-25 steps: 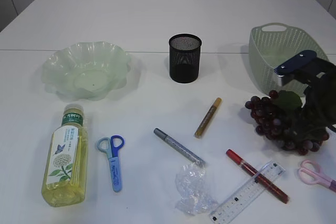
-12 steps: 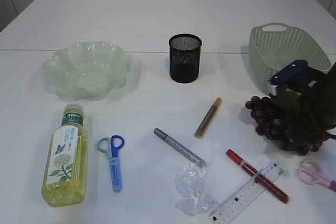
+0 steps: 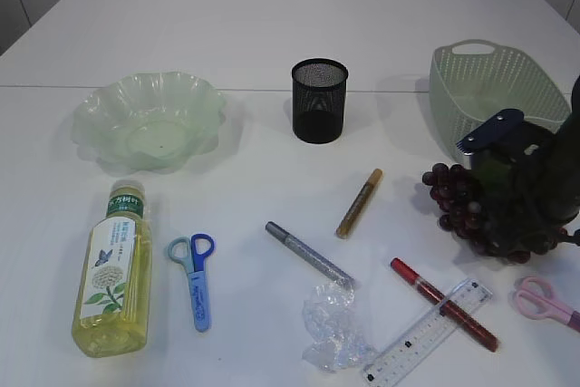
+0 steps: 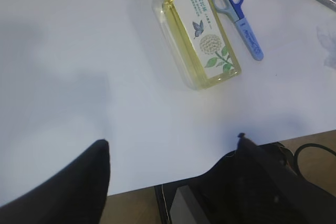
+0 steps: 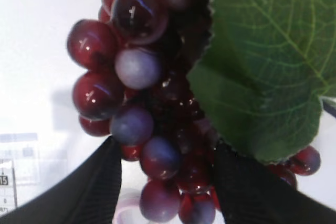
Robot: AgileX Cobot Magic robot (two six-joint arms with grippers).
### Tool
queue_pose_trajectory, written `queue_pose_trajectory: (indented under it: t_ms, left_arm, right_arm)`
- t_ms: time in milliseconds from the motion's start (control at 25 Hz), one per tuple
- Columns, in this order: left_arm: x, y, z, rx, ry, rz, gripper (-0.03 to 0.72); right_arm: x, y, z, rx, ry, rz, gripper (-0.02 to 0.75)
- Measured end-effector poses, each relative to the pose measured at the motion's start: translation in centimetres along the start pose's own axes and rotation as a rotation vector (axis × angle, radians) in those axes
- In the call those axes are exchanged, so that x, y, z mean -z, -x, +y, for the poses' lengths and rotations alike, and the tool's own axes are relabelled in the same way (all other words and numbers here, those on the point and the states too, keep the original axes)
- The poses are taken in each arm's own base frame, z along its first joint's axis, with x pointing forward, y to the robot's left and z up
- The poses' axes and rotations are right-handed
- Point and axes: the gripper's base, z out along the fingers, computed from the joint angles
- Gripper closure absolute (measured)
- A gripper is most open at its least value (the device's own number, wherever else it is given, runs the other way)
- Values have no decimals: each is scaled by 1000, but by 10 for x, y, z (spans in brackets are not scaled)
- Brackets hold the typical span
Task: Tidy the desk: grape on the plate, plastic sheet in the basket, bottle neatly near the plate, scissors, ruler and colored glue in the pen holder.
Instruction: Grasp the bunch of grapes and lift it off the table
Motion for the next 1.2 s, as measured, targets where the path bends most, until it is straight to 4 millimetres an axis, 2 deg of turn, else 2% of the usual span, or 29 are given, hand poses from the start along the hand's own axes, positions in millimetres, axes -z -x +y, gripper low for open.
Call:
queue_pose_trajectory:
  t_ms: [240,600,720,960,1200]
  left_arm:
    - [0,0,0,0,0,0,148]
    - [0,0,0,0,0,1,148]
    - [0,0,0,0,0,1,148]
    - [0,0,0,0,0,1,148]
    - [0,0,0,0,0,2,182]
  right_arm:
    - [-2,2,-2,18,-20,-20,300]
    - [-21,3,-2,30,-12,-3,302]
    - [-22,3,-3,33,-14,-5,372]
    - [-21,6,-3,-28,-10,-19,603]
    - [-10,18,-11,-129,-6,-15,638]
